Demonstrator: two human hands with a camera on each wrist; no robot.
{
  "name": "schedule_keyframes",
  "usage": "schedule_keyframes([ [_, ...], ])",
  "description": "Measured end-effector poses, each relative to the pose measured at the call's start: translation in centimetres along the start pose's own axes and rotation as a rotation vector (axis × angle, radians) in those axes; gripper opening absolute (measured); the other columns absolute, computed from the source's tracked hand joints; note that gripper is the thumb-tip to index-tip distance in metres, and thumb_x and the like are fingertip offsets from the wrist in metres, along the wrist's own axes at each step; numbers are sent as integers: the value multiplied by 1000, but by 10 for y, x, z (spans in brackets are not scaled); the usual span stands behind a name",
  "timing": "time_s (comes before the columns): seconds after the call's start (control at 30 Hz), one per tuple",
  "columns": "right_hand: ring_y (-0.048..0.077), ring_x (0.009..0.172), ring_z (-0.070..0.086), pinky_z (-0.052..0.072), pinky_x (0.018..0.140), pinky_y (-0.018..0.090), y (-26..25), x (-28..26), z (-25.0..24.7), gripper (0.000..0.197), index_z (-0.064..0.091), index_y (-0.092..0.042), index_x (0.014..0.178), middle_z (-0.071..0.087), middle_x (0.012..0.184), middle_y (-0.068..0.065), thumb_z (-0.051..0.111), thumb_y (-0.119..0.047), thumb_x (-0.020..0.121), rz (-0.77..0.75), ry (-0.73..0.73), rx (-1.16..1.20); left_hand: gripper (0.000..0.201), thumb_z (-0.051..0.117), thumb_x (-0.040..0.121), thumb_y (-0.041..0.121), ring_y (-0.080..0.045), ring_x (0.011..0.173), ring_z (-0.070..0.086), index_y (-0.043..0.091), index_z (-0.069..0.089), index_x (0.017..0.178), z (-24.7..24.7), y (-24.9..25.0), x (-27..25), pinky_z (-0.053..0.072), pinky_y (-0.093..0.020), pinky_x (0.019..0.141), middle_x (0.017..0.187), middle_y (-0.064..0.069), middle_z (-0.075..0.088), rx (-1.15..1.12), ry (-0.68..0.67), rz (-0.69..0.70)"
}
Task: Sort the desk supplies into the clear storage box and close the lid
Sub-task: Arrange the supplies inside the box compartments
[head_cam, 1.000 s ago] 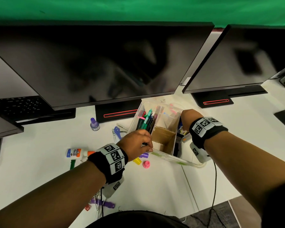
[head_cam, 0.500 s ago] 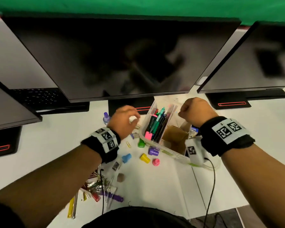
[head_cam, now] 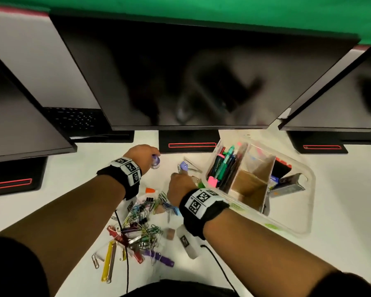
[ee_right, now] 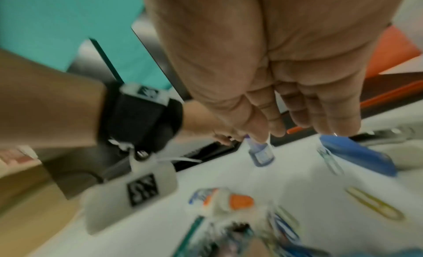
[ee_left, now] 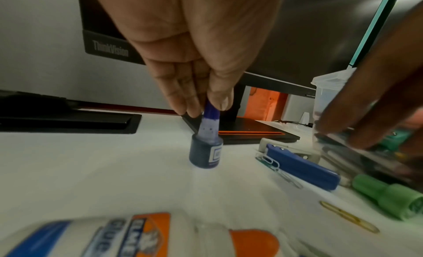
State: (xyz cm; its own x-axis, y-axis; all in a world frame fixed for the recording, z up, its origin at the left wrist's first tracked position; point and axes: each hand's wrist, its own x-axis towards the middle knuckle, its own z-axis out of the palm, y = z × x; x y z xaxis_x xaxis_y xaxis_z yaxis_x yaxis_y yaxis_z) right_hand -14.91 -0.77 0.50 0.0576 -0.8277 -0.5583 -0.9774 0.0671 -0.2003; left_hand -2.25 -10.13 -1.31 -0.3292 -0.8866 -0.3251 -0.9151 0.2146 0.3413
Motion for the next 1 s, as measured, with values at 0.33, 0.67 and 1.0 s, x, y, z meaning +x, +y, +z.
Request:
schedule_keyframes([
  [0.33,25,130,40,31,110,30,-1,46,0,38,49,-5,130,46,137,12,45,-11,92,12,152,106,25,50,92,21,-22,108,57,17,63,113,-4,-25,-30,41,-28,92,117,-4,65,-89,137,-20],
  [0.67,33,104,63,52,92,38,-42,63,43,24,65,-7,107,67,111,14,52,-13,87,-64,20,113,25,49,92,16,-21,106,57,17,63,112,-13,-59,-52,37,-20,83,115,-3,66,-165,187,-133],
  [1.0,35,112,57,50,93,39,-35,49,40,31,59,-5,118,60,121,18,43,-17,95,-156,81,25,24,50,92,15,-20,104,59,18,64,111,-14,-54,-62,38,-19,82,113,-3,66,-163,208,-114],
])
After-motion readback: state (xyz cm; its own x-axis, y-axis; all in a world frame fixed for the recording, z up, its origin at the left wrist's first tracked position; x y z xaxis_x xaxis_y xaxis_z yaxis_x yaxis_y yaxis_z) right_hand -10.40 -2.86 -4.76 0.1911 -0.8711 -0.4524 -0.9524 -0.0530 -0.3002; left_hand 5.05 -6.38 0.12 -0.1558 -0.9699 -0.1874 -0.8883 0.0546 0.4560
